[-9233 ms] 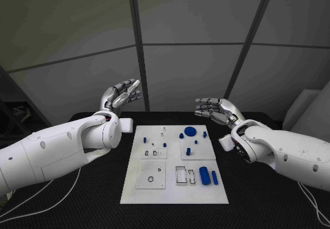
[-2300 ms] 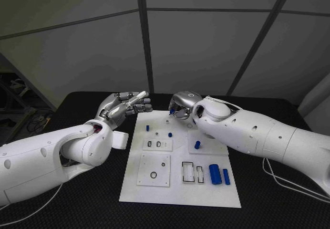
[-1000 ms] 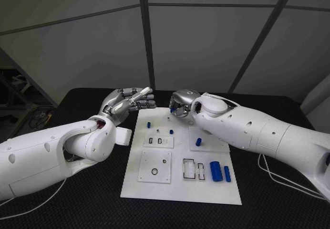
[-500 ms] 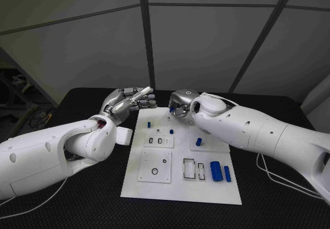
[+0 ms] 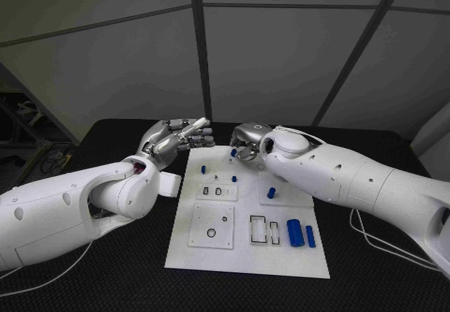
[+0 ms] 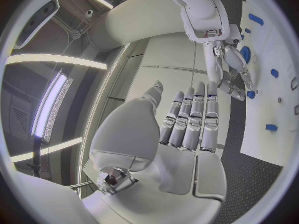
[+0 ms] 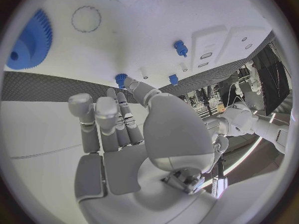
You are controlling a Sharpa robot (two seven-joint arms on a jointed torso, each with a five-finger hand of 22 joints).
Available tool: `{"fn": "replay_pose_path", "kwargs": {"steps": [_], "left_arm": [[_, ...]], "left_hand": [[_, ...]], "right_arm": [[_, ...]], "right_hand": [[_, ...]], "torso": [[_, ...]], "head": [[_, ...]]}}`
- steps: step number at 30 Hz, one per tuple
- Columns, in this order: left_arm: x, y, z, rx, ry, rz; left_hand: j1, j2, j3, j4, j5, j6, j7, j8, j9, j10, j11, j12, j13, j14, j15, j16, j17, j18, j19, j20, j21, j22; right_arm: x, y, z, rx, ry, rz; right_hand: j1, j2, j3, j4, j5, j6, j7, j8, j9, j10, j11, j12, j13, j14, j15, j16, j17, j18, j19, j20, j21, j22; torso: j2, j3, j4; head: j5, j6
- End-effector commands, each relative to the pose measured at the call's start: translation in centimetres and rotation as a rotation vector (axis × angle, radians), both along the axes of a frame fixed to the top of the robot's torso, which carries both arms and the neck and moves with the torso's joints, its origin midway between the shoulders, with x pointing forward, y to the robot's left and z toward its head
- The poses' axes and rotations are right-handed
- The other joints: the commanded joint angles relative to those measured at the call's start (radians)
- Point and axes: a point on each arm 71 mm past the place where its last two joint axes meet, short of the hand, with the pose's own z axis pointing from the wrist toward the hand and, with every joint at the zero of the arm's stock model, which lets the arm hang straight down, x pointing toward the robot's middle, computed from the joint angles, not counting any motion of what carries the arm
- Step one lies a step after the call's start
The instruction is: Assemble the parts on the task board
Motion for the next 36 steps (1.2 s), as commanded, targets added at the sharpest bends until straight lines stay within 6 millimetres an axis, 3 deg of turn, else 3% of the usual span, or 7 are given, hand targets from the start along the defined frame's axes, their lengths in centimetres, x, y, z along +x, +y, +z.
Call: {"fn": "replay_pose_path", "kwargs": {"steps": [1,8,15,23,28,30,36], "left_arm": [[0.0,-0.2,0.2,-0.005,-0.008,-0.016],[0.0,0.0,0.2,-0.004,-0.008,-0.014],[0.1,0.5,0.1,0.000,-0.008,-0.004],[0.2,1.0,0.0,0.006,-0.004,0.006],[0.4,1.1,0.0,0.008,-0.003,0.011],[0.4,1.2,-0.1,0.008,-0.002,0.012],[0.6,1.1,-0.1,0.008,-0.001,0.011]], "left_hand": [[-0.008,0.000,-0.007,0.000,-0.002,-0.003,0.012,-0.007,-0.001,-0.004,0.007,-0.006,0.000,-0.002,0.006,-0.007,0.001,-0.017,0.001,0.005,-0.006,-0.001],[-0.008,0.000,-0.007,0.000,-0.002,-0.003,0.012,-0.007,-0.001,-0.004,0.007,-0.006,0.000,-0.002,0.006,-0.007,0.001,-0.017,0.001,0.005,-0.006,-0.001],[-0.008,0.000,-0.007,0.000,-0.002,-0.003,0.012,-0.007,-0.001,-0.004,0.007,-0.006,0.000,-0.002,0.006,-0.007,0.001,-0.017,0.001,0.005,-0.006,-0.001],[-0.008,0.000,-0.008,0.000,-0.002,-0.004,0.012,-0.008,-0.001,-0.004,0.007,-0.007,0.000,-0.002,0.006,-0.008,0.002,-0.017,0.001,0.005,-0.007,-0.002],[-0.007,0.001,-0.008,-0.001,-0.002,-0.003,0.012,-0.008,-0.001,-0.004,0.007,-0.007,0.000,-0.001,0.006,-0.008,0.002,-0.017,0.001,0.005,-0.007,-0.002],[-0.007,0.001,-0.008,-0.001,-0.002,-0.003,0.012,-0.008,-0.001,-0.004,0.007,-0.007,0.000,-0.001,0.006,-0.008,0.002,-0.017,0.001,0.005,-0.007,-0.002],[-0.007,0.001,-0.008,-0.001,-0.002,-0.003,0.012,-0.008,-0.001,-0.004,0.007,-0.007,0.000,-0.001,0.006,-0.008,0.002,-0.017,0.001,0.005,-0.007,-0.002]], "right_arm": [[0.0,0.1,0.0,-0.003,0.011,0.010],[-0.2,-0.6,0.5,0.037,-0.036,0.005],[-1.3,-3.9,1.6,0.150,-0.088,-0.011],[-2.7,-10.2,1.7,0.233,0.068,-0.137],[-2.6,-13.3,1.2,0.219,0.178,-0.216],[-2.5,-14.1,1.0,0.212,0.205,-0.239],[-1.9,-14.7,0.6,0.197,0.246,-0.266]], "right_hand": [[0.006,-0.007,-0.011,0.000,-0.004,-0.010,0.001,0.000,0.001,-0.012,0.001,0.002,0.000,-0.009,0.001,-0.008,-0.004,0.019,-0.013,0.001,-0.007,-0.011],[0.009,-0.007,-0.020,0.001,-0.002,-0.011,0.000,0.003,0.002,-0.021,0.002,0.003,0.001,-0.013,0.001,-0.009,-0.009,0.022,-0.023,0.002,-0.016,-0.025],[0.011,-0.005,-0.036,0.010,0.003,0.026,-0.017,0.016,0.011,0.035,-0.014,0.040,0.008,-0.002,-0.010,0.018,0.015,0.017,0.002,-0.005,-0.007,-0.002],[-0.013,-0.051,-0.087,0.035,0.028,0.016,-0.020,0.010,0.009,0.276,-0.053,0.185,0.081,0.016,-0.040,0.047,0.044,-0.003,0.088,-0.030,0.042,0.102],[-0.015,-0.072,-0.193,0.085,0.099,-0.013,-0.037,0.028,0.014,0.284,-0.072,0.445,0.303,0.021,-0.060,0.046,0.042,-0.031,0.193,-0.054,0.108,0.243],[0.007,-0.059,-0.247,0.117,0.117,-0.032,-0.036,0.051,0.020,0.201,-0.071,0.744,0.611,0.024,-0.057,0.044,0.039,-0.041,0.225,-0.053,0.134,0.295],[0.016,-0.039,-0.312,0.171,0.119,-0.079,-0.027,0.090,0.026,0.332,-0.059,1.207,1.113,0.024,-0.047,0.047,0.036,-0.064,0.303,-0.044,0.194,0.425]], "torso": [[0.000,0.0000,-0.0005],[-0.001,0.0002,-0.0019],[-0.007,-0.0006,-0.0121],[-0.017,-0.0001,-0.0304],[-0.022,0.0020,-0.0377],[-0.022,0.0029,-0.0389],[-0.018,0.0029,-0.0349]], "head": [[0.000,0.000],[-0.003,0.002],[-0.008,0.008],[-0.008,0.017],[-0.009,0.020],[-0.009,0.020],[-0.014,0.022]]}}
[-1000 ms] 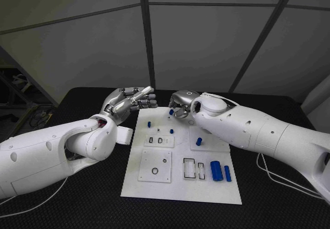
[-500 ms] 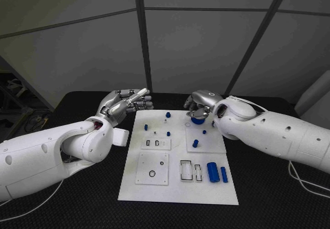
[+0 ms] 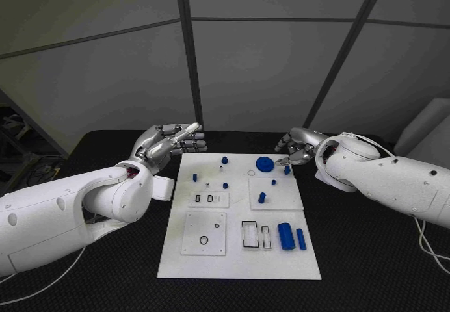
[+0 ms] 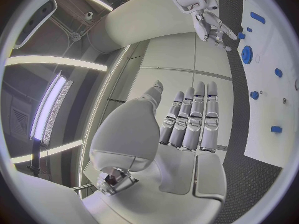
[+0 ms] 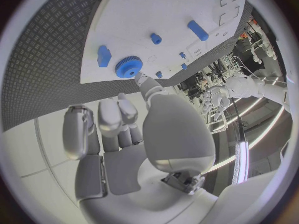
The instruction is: Assemble the parts on the task board
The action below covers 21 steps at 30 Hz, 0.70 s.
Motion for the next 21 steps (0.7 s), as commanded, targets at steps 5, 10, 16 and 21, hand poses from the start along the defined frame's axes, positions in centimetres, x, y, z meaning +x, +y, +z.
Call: {"fn": "replay_pose_path", "kwargs": {"steps": [5,10,16,21], "left_arm": [[0.1,-0.2,0.1,-0.004,-0.005,-0.017],[0.2,-0.2,0.0,-0.004,-0.004,-0.016],[0.2,-0.3,0.0,-0.004,-0.003,-0.019],[0.2,-0.3,0.0,-0.004,-0.003,-0.019]], "left_hand": [[-0.008,0.001,-0.005,0.002,-0.002,-0.003,0.012,-0.004,-0.001,0.000,0.003,-0.007,0.000,-0.001,0.006,-0.003,0.001,-0.017,0.001,0.005,-0.003,-0.001],[-0.006,0.002,-0.005,0.000,-0.002,-0.003,0.012,-0.004,-0.001,0.001,0.003,-0.007,0.001,-0.001,0.006,-0.004,0.002,-0.017,0.001,0.005,-0.004,-0.002],[-0.006,0.002,-0.005,0.000,-0.002,-0.003,0.012,-0.004,-0.001,0.001,0.003,-0.007,0.001,-0.001,0.006,-0.004,0.002,-0.017,0.001,0.005,-0.004,-0.002],[-0.006,0.002,-0.005,0.000,-0.002,-0.003,0.012,-0.004,-0.001,0.001,0.003,-0.007,0.001,-0.001,0.006,-0.004,0.002,-0.017,0.001,0.005,-0.004,-0.002]], "right_arm": [[0.4,0.9,-0.7,0.004,0.104,-0.005],[0.8,1.7,-0.9,0.003,0.110,-0.003],[1.2,2.3,-1.0,0.005,0.111,-0.005],[1.5,2.8,-1.1,0.005,0.116,-0.005]], "right_hand": [[0.007,0.016,-0.037,0.022,0.002,-0.048,0.002,0.026,0.003,0.079,0.003,0.166,0.193,0.005,0.008,0.004,-0.002,-0.023,0.039,0.004,0.029,0.087],[0.011,0.023,-0.044,0.027,0.002,-0.060,0.001,0.038,0.005,0.111,0.003,0.208,0.245,0.005,0.008,0.005,-0.003,-0.026,0.049,0.004,0.035,0.100],[0.016,0.032,-0.045,0.027,0.010,-0.064,-0.003,0.047,0.006,0.129,0.000,0.229,0.271,0.005,0.005,0.006,-0.003,-0.033,0.073,0.003,0.049,0.135],[0.020,0.036,-0.044,0.025,0.011,-0.063,-0.004,0.053,0.008,0.132,-0.001,0.234,0.277,0.005,0.003,0.006,-0.003,-0.034,0.077,0.001,0.051,0.141]], "torso": [[0.006,0.0020,0.0040],[0.009,0.0022,0.0048],[0.008,0.0028,0.0052],[0.008,0.0029,0.0048]], "head": [[-0.003,-0.002],[-0.006,-0.004],[-0.005,-0.008],[-0.002,-0.012]]}}
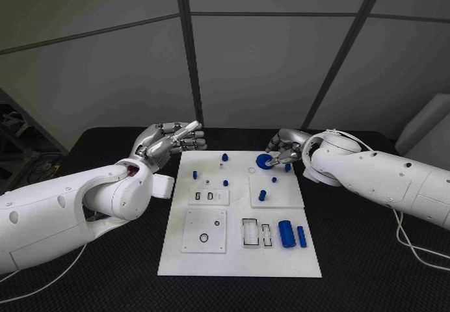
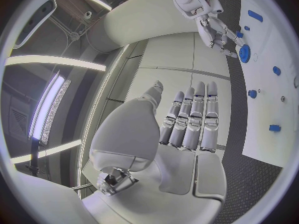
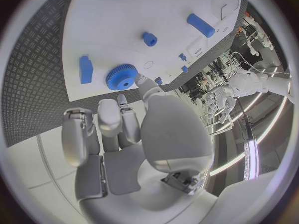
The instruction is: Assemble the parts on the task board
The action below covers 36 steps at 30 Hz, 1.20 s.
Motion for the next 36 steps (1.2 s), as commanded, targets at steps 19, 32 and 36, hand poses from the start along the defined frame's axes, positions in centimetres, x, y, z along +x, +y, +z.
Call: {"fn": "replay_pose_path", "kwargs": {"steps": [19,32,36], "left_arm": [[-0.07,-0.07,0.17,-0.004,-0.006,-0.015],[-0.08,-0.05,0.16,-0.003,-0.005,-0.016],[-0.10,-0.10,0.17,-0.004,-0.005,-0.017]], "left_hand": [[-0.006,0.002,-0.005,0.000,-0.002,-0.003,0.012,-0.004,-0.001,0.000,0.003,-0.003,0.001,-0.001,0.006,-0.004,0.002,-0.017,0.001,0.005,-0.004,-0.001],[-0.004,0.004,-0.005,-0.001,-0.002,-0.002,0.011,-0.005,-0.001,0.001,0.002,-0.004,0.001,-0.001,0.006,-0.005,0.002,-0.017,0.002,0.005,-0.004,-0.002],[-0.004,0.004,-0.005,-0.001,-0.002,-0.002,0.011,-0.005,-0.001,0.001,0.002,-0.004,0.001,-0.001,0.006,-0.005,0.002,-0.017,0.002,0.005,-0.004,-0.002]], "right_arm": [[0.74,0.81,-0.47,-0.019,0.033,-0.005],[0.78,0.87,-0.69,-0.050,0.035,0.005],[0.76,0.87,-0.72,-0.055,0.035,0.010]], "right_hand": [[0.015,0.021,0.002,-0.014,0.005,-0.007,-0.002,0.013,0.002,0.003,0.000,0.002,0.060,0.007,0.000,0.006,-0.002,-0.012,0.023,-0.003,0.007,0.140],[0.022,0.024,0.004,-0.019,0.005,-0.009,-0.002,0.017,0.002,0.004,0.001,0.004,0.063,0.006,-0.002,0.006,-0.003,-0.011,0.022,-0.004,0.006,0.139],[0.024,0.025,0.005,-0.022,0.005,-0.009,-0.002,0.018,0.003,0.005,0.001,0.005,0.064,0.006,-0.002,0.005,-0.003,-0.011,0.022,-0.004,0.007,0.140]], "torso": [[0.000,0.0017,0.0002],[-0.001,0.0022,-0.0025],[-0.001,0.0025,-0.0016]], "head": [[0.011,-0.015],[0.015,-0.018],[0.015,-0.017]]}}
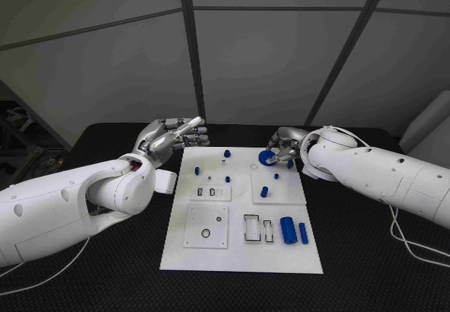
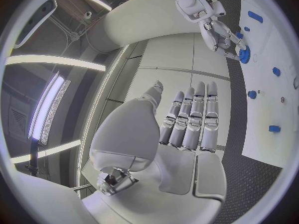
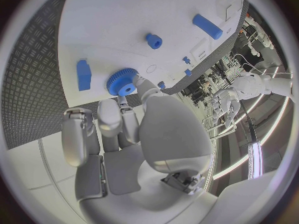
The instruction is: Assemble the parts on the task board
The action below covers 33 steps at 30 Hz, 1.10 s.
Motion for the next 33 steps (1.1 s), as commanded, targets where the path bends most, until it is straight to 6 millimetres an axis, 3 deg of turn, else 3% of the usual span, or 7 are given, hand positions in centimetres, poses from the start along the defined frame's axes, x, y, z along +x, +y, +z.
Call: {"fn": "replay_pose_path", "kwargs": {"steps": [1,15,18,27,33], "left_arm": [[-0.06,-0.16,0.17,-0.005,-0.009,-0.015],[-0.04,-0.20,0.16,-0.005,-0.008,-0.016],[-0.03,-0.18,0.16,-0.005,-0.008,-0.015],[-0.03,-0.18,0.16,-0.005,-0.008,-0.015],[-0.05,-0.16,0.16,-0.004,-0.008,-0.015]], "left_hand": [[-0.004,0.004,-0.005,-0.001,-0.002,-0.002,0.011,-0.005,-0.001,0.001,0.002,-0.004,0.001,-0.001,0.006,-0.005,0.002,-0.017,0.002,0.005,-0.004,-0.001],[-0.004,0.004,-0.005,-0.001,-0.002,-0.002,0.011,-0.005,-0.001,0.001,0.002,-0.004,0.001,-0.001,0.006,-0.005,0.002,-0.017,0.002,0.005,-0.004,-0.001],[-0.004,0.004,-0.005,-0.001,-0.002,-0.002,0.011,-0.005,-0.001,0.001,0.002,-0.004,0.001,-0.001,0.006,-0.005,0.002,-0.017,0.002,0.005,-0.004,-0.001],[-0.004,0.006,-0.006,-0.002,-0.002,-0.002,0.011,-0.006,0.000,0.002,0.002,-0.005,0.001,0.000,0.006,-0.006,0.002,-0.017,0.002,0.005,-0.005,-0.002],[-0.004,0.006,-0.006,-0.002,-0.002,-0.002,0.011,-0.006,0.000,0.002,0.002,-0.005,0.001,0.000,0.006,-0.006,0.002,-0.017,0.002,0.005,-0.005,-0.002]], "right_arm": [[-0.02,0.05,0.02,-0.023,0.001,0.014],[0.01,0.04,-0.08,-0.041,-0.013,0.018],[0.01,0.05,-0.07,-0.049,-0.025,0.021],[-0.10,0.35,0.29,-0.075,-0.102,0.044],[-0.26,0.72,0.61,-0.071,-0.151,0.061]], "right_hand": [[0.007,0.008,0.002,-0.007,0.005,-0.006,0.001,0.007,0.001,0.005,0.001,0.005,0.065,0.006,-0.002,0.006,-0.001,-0.012,0.023,-0.004,0.007,0.140],[0.027,0.022,0.015,-0.024,0.006,0.002,0.001,0.023,0.004,0.006,0.001,0.007,0.069,0.006,-0.005,0.005,-0.002,-0.012,0.023,-0.007,0.007,0.141],[0.043,0.033,0.032,-0.039,-0.025,0.010,0.001,0.034,0.007,0.009,0.001,0.009,0.073,0.006,-0.007,0.005,-0.003,-0.012,0.024,-0.008,0.008,0.144],[0.049,0.041,0.057,-0.056,-0.029,0.048,0.000,0.060,0.013,0.021,0.001,0.020,0.089,0.007,-0.014,0.005,-0.004,-0.014,0.030,-0.014,0.012,0.153],[0.031,0.044,0.071,-0.056,-0.031,0.099,-0.009,0.080,0.016,0.036,-0.005,0.032,0.105,0.007,-0.024,0.004,-0.006,-0.015,0.033,-0.023,0.014,0.159]], "torso": [[0.000,0.0001,0.0007],[0.001,0.0006,0.0002],[0.001,0.0005,0.0007],[0.000,0.0003,-0.0004],[0.000,0.0005,0.0005]], "head": [[0.001,0.000],[-0.001,0.000],[0.000,-0.002],[-0.001,-0.001],[-0.002,0.001]]}}
